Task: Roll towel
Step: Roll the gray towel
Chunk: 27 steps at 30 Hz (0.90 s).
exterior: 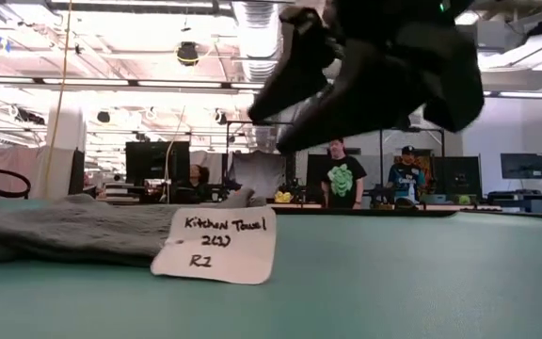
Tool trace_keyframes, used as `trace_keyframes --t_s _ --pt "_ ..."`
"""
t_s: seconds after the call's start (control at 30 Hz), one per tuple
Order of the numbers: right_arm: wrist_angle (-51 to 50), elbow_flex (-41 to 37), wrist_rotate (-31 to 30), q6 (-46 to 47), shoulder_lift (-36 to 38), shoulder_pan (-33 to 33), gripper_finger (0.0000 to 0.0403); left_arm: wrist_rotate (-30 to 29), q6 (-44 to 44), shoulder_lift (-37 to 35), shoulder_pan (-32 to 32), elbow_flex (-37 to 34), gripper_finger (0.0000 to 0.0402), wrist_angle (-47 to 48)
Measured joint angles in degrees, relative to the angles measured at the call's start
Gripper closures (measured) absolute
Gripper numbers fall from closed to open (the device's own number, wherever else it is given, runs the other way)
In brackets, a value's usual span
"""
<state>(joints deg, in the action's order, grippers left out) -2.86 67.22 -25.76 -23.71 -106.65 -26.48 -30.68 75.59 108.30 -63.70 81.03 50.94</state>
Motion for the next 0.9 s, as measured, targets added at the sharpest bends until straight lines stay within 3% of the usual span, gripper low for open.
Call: trace_keyframes --t_s 0.1,0.17,0.2,0.33,0.4,0.67,0.9 --pt "-1.16 -0.23 0.09 -2.9 -0.3 0.05 0.0097 4.82 4.87 0.1 -0.08 2.03 0.0401 3.73" --pt "-0.1 -0.22 0.09 -4.95 -0.31 0.06 0.0097 4.54 8.36 0.1 -0.8 3.75 0.0402 5.13" --pt "0.38 -0.13 0.1 -5.44 -0.2 0.04 0.0097 2.99 9.09 0.1 -1.25 5.09 0.0402 5.93" --pt "-0.32 -0.12 0.9 -4.38 -0.22 -0.04 0.0097 -12.88 8.99 0.32 -2.42 6.76 0.0401 7.32" --pt "-0.25 -0.13 3.46 -3.49 -0.22 -0.08 0.0097 -13.96 9.31 0.47 -1.6 4.96 0.0402 6.55" --pt "0.31 -0.15 3.1 -18.68 -1.51 -4.53 0.0097 -13.96 4.01 0.67 0.72 -10.05 0.0401 -19.92" --pt "5.53 0.02 1.68 -25.87 -5.24 -4.18 0.0097 -16.76 5.47 0.65 0.5 -11.71 0.0401 -22.3"
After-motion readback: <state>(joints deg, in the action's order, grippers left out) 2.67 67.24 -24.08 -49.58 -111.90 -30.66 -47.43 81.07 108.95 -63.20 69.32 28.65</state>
